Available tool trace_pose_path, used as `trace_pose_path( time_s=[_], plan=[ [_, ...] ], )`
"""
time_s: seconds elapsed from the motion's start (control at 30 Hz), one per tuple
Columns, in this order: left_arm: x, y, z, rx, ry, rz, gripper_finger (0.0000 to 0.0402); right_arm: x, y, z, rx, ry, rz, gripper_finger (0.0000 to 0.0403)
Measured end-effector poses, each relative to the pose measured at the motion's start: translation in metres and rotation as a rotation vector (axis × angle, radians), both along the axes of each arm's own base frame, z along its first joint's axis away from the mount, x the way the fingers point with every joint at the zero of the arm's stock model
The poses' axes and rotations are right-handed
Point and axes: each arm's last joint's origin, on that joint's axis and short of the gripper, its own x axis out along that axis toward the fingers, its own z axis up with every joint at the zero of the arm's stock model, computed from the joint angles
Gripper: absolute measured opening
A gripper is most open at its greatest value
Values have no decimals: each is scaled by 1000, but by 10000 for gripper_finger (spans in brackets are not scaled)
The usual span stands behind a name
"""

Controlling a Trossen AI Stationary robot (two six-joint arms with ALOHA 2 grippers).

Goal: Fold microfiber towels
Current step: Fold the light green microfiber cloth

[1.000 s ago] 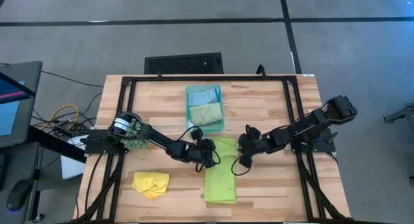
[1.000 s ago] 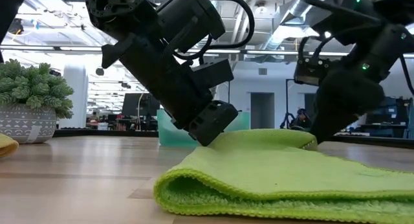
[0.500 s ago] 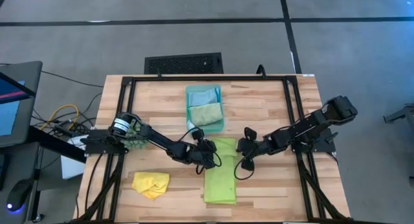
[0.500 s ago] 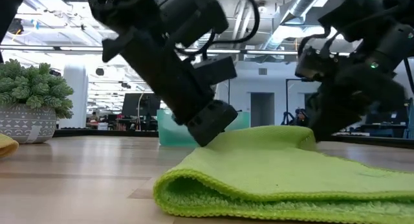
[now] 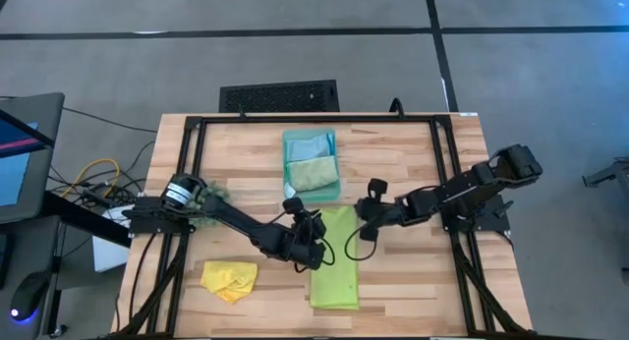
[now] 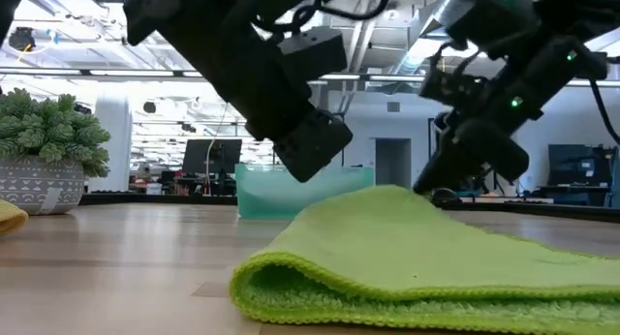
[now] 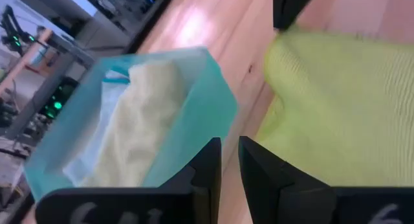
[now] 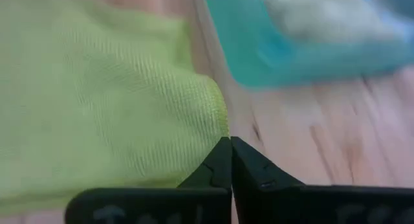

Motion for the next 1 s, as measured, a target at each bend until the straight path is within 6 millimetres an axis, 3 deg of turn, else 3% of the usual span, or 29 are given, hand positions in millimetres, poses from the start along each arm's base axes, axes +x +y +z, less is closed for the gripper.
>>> trace_pose_path(
  time_s=[0.37, 0.8, 1.0],
  plan=[
    [1, 20, -26, -159, -69, -32, 47, -6, -8, -8, 50, 39, -81, 37],
    [10, 53, -53, -170, -61, 19, 57, -7, 1, -8, 45, 49, -12, 38],
    [3, 37, -50, -95, -123, 88, 40, -9, -3, -6, -43, 28, -106, 50]
  ],
)
